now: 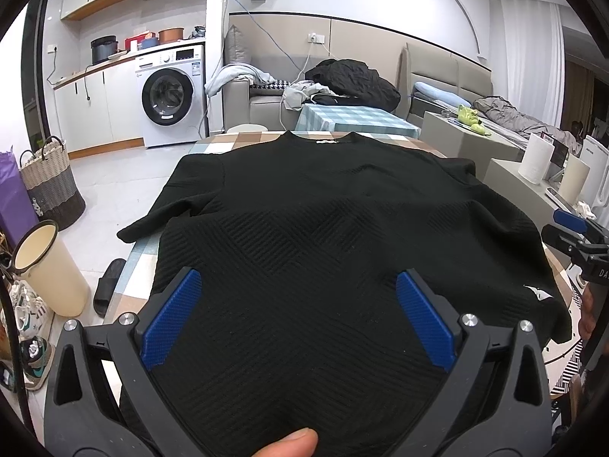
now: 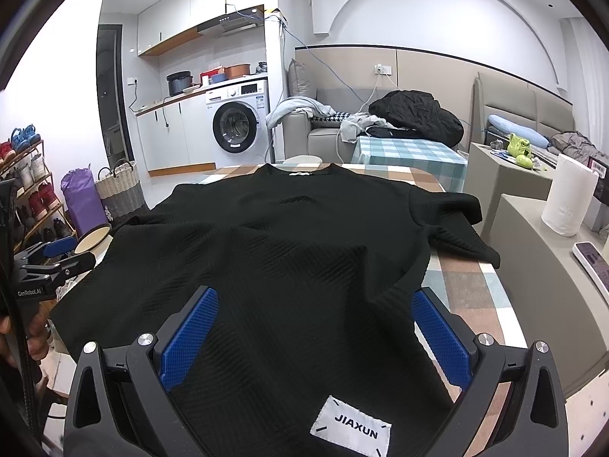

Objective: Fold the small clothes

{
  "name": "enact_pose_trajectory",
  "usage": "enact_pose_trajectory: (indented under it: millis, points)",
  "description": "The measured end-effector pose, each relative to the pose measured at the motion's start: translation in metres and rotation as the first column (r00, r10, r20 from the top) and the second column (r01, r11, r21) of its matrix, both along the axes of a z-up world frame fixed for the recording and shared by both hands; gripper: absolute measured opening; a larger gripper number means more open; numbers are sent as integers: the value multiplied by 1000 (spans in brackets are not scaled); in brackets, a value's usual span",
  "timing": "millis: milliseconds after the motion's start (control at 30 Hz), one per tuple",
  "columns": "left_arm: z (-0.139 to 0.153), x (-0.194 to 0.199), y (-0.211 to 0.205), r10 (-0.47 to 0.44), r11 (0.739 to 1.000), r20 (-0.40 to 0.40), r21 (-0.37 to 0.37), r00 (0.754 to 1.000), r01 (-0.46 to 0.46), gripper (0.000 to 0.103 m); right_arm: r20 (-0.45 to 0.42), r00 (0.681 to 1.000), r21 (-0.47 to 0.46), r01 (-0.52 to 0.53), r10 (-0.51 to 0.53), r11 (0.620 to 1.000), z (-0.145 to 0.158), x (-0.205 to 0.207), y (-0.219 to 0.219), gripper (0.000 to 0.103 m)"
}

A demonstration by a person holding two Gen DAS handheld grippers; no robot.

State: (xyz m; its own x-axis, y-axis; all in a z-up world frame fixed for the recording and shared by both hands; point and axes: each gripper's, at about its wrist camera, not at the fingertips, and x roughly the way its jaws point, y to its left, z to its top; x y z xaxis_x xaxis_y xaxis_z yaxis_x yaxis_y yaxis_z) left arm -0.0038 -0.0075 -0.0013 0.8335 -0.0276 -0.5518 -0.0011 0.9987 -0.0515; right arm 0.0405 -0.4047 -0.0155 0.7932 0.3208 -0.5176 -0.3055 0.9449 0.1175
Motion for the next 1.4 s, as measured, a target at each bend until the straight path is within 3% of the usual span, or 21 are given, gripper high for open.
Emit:
enact_pose_trajectory:
  millis: [467, 1400]
  points:
    - [3, -1, -1, 31, 1000, -32, 8, 999, -31, 102, -1, 1000, -4, -3, 3, 1000, -1, 0, 1, 103]
    - [-10, 9, -4, -14, 1000, -105, -23, 994, 12, 102, -23, 1000, -3, 7, -7, 1000, -6, 6, 1, 103]
